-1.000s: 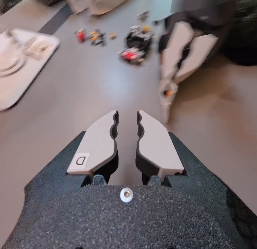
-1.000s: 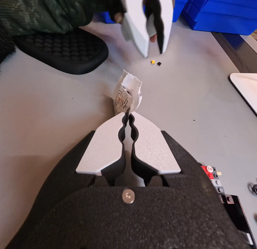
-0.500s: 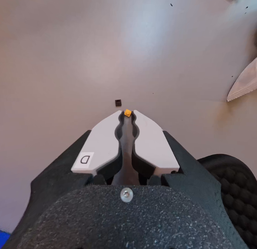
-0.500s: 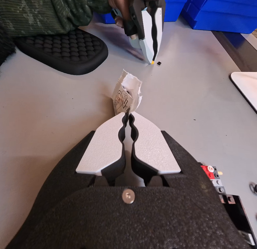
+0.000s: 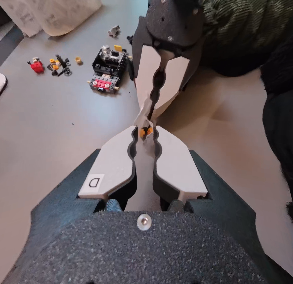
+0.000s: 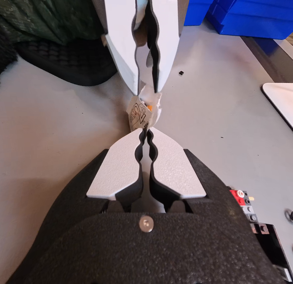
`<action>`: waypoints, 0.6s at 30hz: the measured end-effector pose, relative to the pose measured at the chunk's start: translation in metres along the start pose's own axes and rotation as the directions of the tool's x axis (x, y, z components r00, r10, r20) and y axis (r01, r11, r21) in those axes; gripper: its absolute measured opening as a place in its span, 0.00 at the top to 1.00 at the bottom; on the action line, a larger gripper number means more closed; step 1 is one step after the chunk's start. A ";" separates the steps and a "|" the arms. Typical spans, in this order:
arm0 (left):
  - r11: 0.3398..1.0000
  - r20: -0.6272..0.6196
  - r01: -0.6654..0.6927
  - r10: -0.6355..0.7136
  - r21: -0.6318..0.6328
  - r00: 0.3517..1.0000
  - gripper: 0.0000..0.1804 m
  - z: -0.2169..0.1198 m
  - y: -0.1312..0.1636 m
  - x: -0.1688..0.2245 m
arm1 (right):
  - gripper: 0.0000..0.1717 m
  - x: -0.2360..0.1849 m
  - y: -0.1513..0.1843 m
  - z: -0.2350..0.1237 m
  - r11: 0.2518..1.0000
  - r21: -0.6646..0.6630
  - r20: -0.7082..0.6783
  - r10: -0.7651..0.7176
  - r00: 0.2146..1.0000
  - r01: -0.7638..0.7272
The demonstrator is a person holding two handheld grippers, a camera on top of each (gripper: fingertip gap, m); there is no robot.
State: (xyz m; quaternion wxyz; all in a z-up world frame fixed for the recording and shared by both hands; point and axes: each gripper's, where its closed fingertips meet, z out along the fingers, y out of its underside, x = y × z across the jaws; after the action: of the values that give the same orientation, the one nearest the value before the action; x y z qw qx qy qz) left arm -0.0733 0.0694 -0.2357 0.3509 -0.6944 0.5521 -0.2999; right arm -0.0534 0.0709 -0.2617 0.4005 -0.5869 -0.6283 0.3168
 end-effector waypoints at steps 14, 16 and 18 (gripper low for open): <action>0.912 0.462 0.407 -0.338 -0.055 0.820 0.88 -0.074 0.097 -0.120 | 0.99 0.000 0.000 -0.001 1.000 -0.005 0.000 -0.003 1.000 0.003; 0.897 0.457 0.434 -0.351 -0.088 0.818 0.88 -0.071 0.107 -0.119 | 0.99 0.000 0.000 -0.001 1.000 -0.007 -0.001 -0.006 1.000 0.006; 0.886 0.459 0.443 -0.339 -0.137 0.821 0.89 -0.066 0.116 -0.117 | 0.99 0.000 0.000 -0.001 1.000 -0.008 -0.001 -0.007 1.000 0.007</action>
State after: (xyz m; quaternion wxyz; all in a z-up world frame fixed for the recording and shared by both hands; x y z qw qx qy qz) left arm -0.2158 0.1572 -0.2962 0.3068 -0.8781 0.3392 -0.1403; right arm -0.0524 0.0706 -0.2614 0.3997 -0.5863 -0.6315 0.3126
